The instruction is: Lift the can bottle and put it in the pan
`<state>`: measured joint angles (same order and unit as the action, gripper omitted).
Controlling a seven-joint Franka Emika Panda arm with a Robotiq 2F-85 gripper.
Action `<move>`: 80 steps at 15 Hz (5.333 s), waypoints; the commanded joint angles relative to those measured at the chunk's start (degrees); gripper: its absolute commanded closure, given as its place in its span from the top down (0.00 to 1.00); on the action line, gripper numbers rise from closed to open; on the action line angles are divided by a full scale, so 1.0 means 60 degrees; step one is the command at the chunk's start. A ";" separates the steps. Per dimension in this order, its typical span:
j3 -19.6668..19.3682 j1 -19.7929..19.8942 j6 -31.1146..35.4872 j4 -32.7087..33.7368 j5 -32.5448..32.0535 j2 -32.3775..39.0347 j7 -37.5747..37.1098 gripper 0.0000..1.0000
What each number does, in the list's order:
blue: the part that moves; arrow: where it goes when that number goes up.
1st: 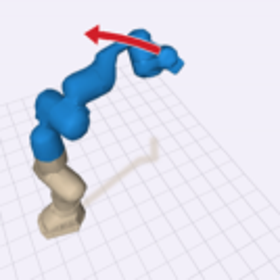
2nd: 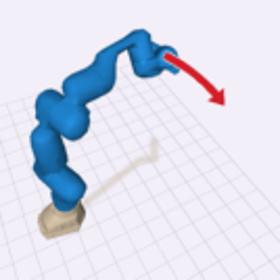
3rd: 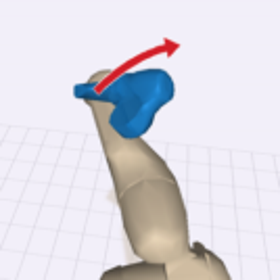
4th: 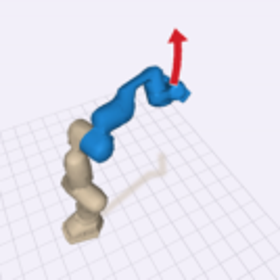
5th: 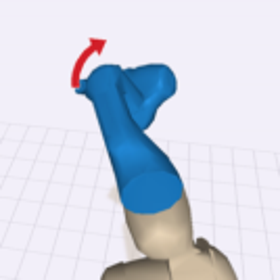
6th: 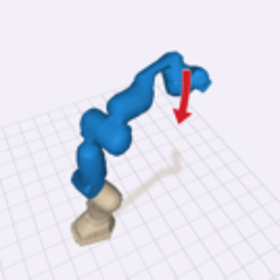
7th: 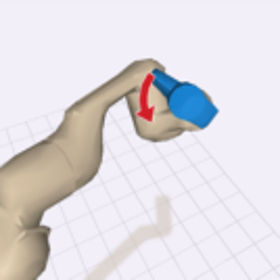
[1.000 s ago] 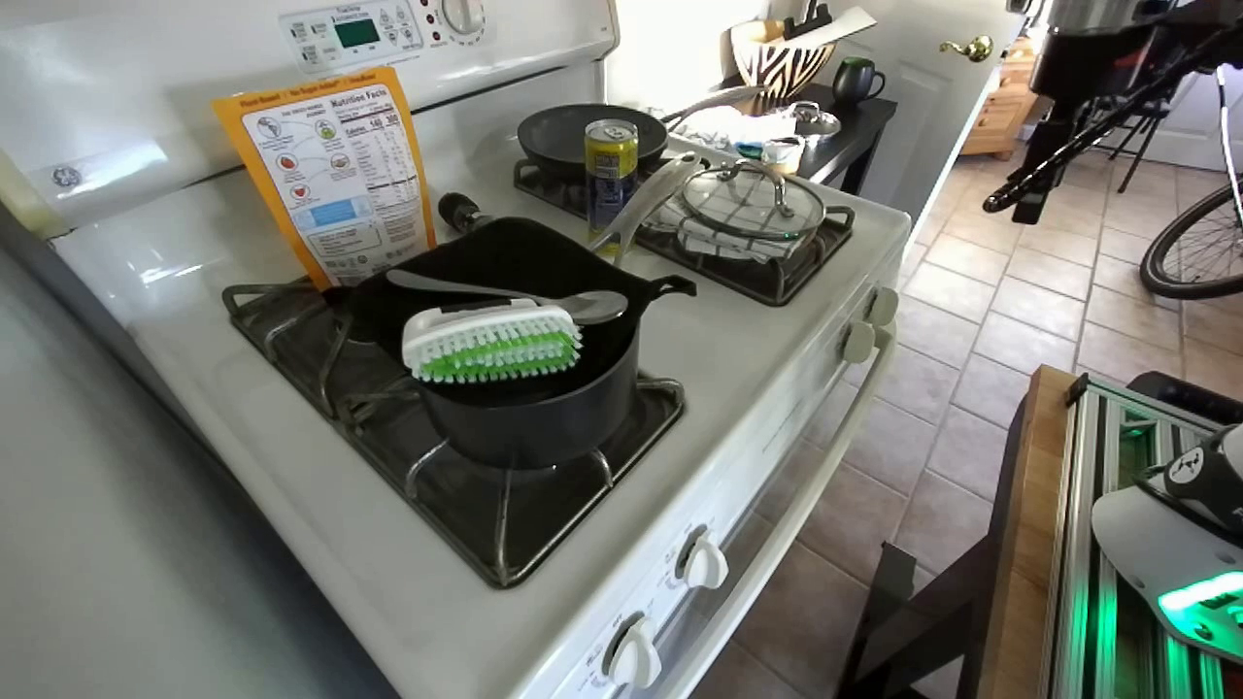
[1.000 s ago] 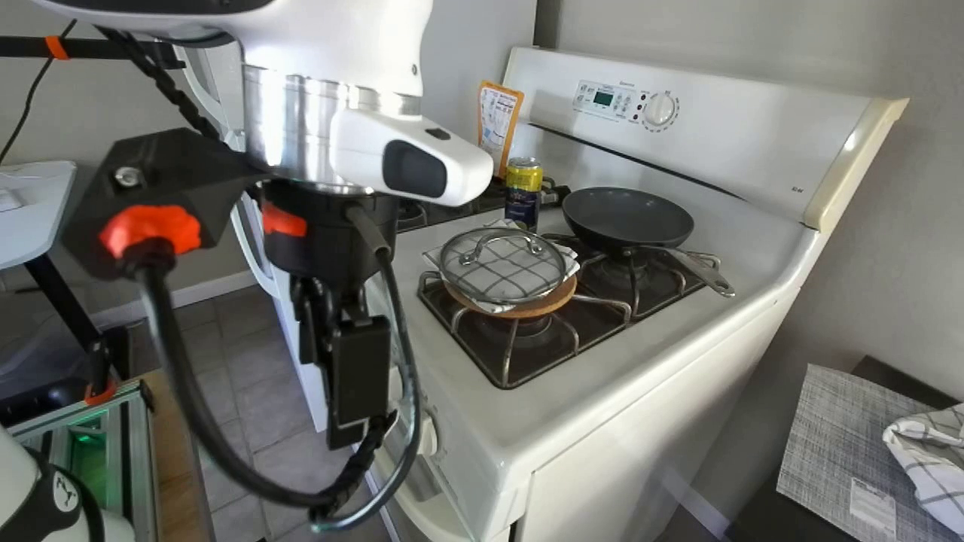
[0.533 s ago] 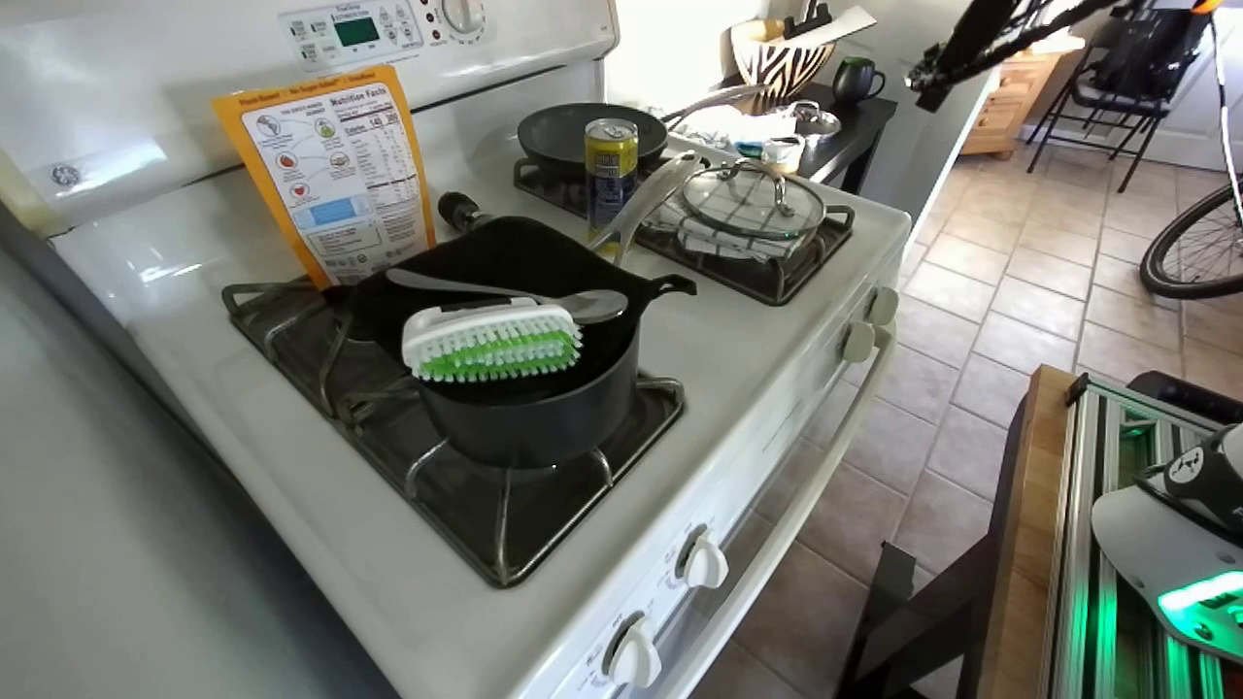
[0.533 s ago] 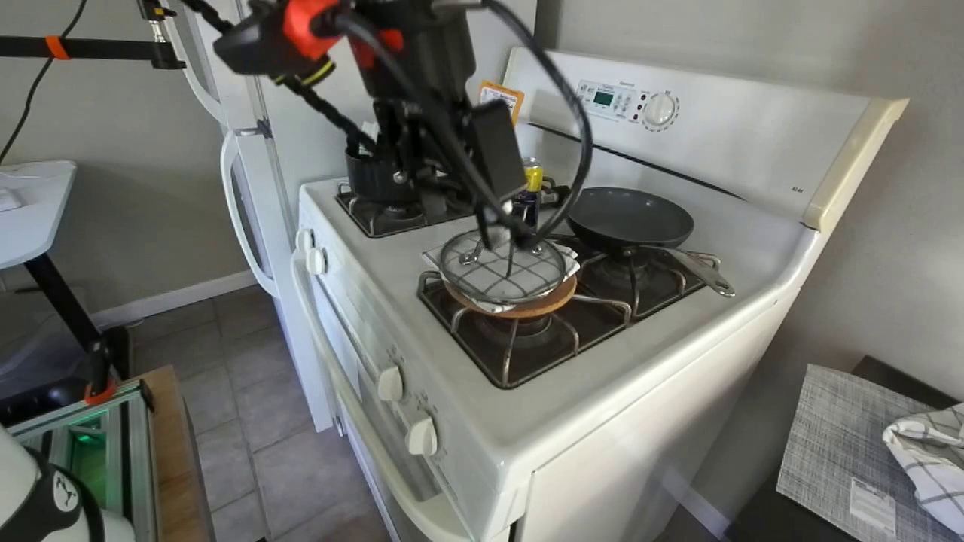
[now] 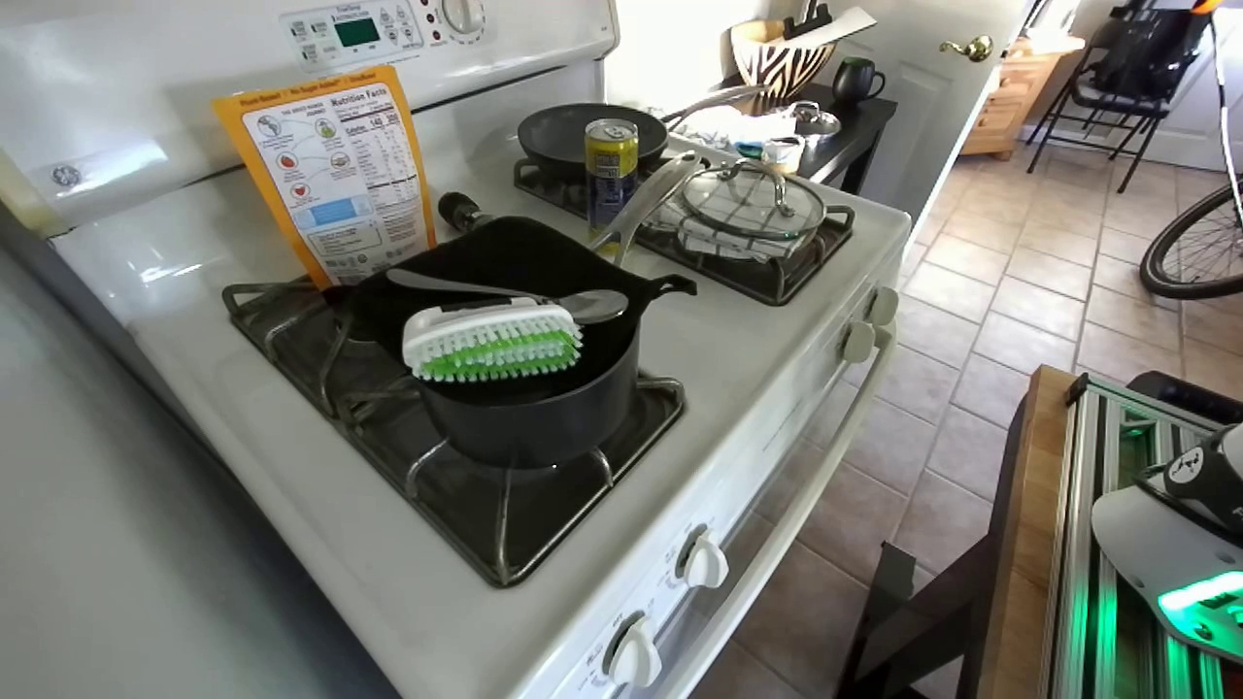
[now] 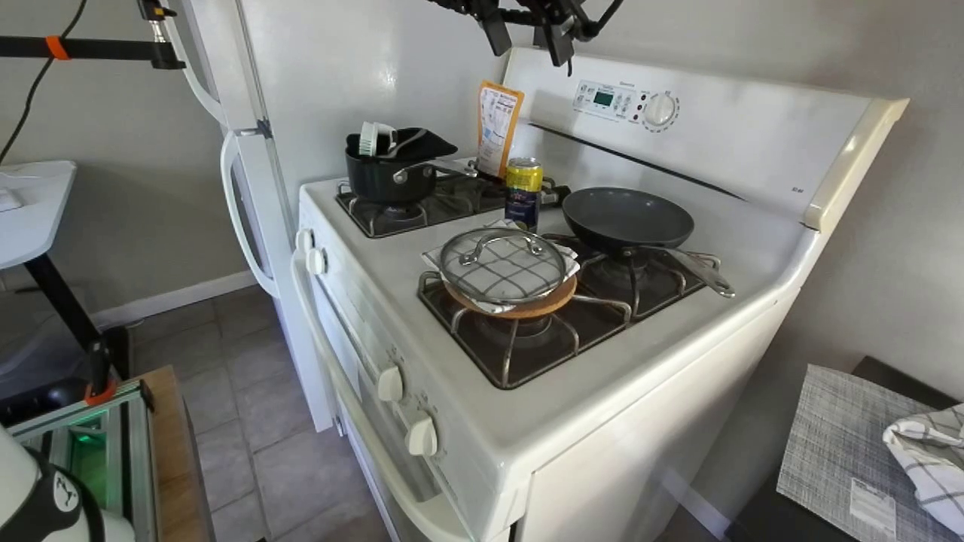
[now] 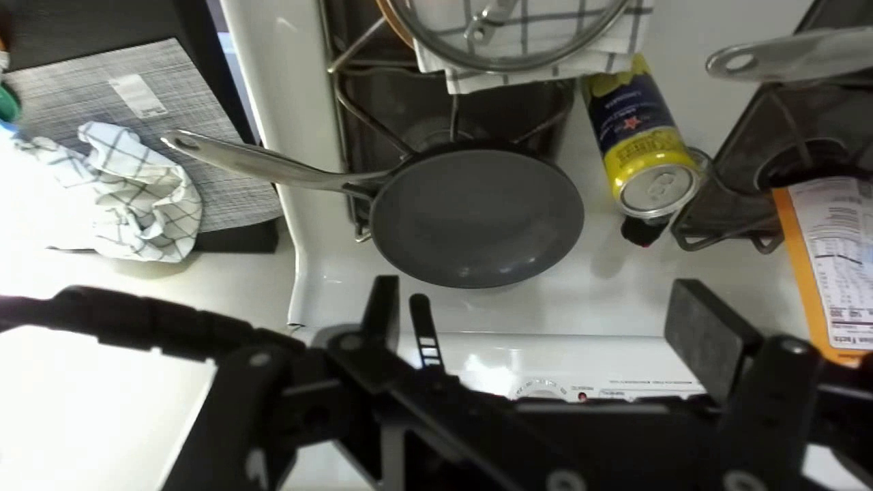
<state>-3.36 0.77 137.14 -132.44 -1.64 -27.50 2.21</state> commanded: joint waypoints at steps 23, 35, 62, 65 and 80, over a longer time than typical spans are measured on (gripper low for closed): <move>0.1038 -0.0759 -0.1454 0.3978 0.0344 0.5348 0.2140 1.00; 0.1043 -0.0534 -0.1281 0.4348 0.0156 0.6116 0.2162 0.99; 0.1200 -0.0709 -0.2805 0.5509 -0.0053 0.6881 0.2014 0.38; 0.1308 -0.0748 -0.2929 0.5694 0.0083 0.6565 0.2165 0.38; 0.0617 0.0338 -0.4168 1.0124 0.0939 0.7353 0.1772 0.38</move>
<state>1.61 0.67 112.75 -78.02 0.75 12.21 14.53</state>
